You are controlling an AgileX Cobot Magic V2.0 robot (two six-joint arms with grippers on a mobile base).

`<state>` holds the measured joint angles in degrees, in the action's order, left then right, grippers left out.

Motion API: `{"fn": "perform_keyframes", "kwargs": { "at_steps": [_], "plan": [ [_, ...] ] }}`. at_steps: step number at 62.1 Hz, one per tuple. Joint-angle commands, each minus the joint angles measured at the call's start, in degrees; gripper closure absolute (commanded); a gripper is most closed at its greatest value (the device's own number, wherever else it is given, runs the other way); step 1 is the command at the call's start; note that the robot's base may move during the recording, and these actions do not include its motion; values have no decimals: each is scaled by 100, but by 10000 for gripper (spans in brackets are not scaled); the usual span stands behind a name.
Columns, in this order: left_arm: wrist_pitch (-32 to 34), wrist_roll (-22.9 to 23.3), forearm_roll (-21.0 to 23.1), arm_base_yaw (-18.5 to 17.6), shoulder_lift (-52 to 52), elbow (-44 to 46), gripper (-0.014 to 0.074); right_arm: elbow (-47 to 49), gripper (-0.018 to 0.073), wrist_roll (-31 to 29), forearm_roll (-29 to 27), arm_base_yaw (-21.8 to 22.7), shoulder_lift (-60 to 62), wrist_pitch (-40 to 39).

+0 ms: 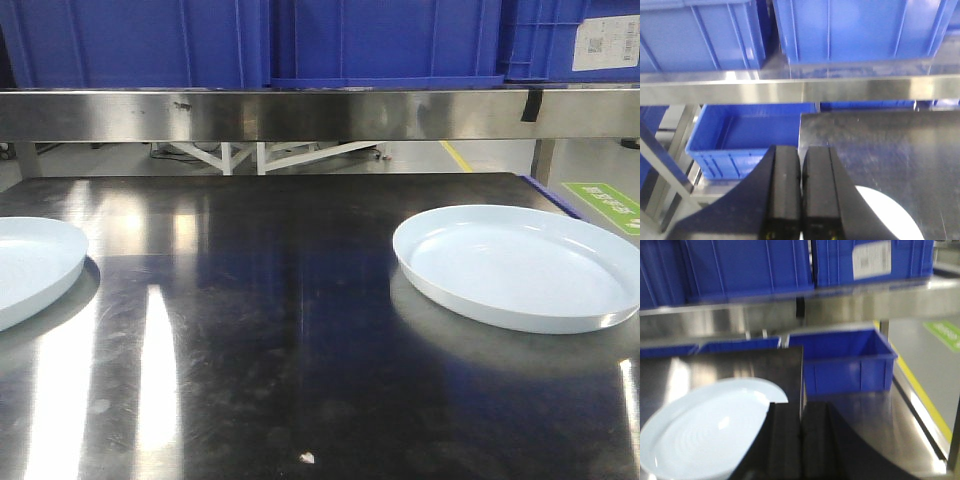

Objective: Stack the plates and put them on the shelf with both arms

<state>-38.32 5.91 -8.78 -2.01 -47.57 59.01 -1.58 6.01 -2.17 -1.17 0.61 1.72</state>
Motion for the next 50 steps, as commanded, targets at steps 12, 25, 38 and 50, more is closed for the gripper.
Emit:
{"fn": "perform_keyframes", "kwargs": {
  "at_steps": [12, 25, 38, 50],
  "plan": [
    [528, -7, -17, -27, 10, 145, 506, 806, 503, -23, 62, 31, -54, -497],
    [399, 13, 120, -204, 10, 145, 506, 2326, 503, -25, 98, 26, -1699, 1139],
    [284, 13, 120, -508, 21, 145, 506, 3852, 503, -31, 112, 26, -4042, 1929],
    [271, 13, 120, -521, 21, 145, 506, 4724, 503, -25, 112, 19, -5375, 1872]
  ]
}}
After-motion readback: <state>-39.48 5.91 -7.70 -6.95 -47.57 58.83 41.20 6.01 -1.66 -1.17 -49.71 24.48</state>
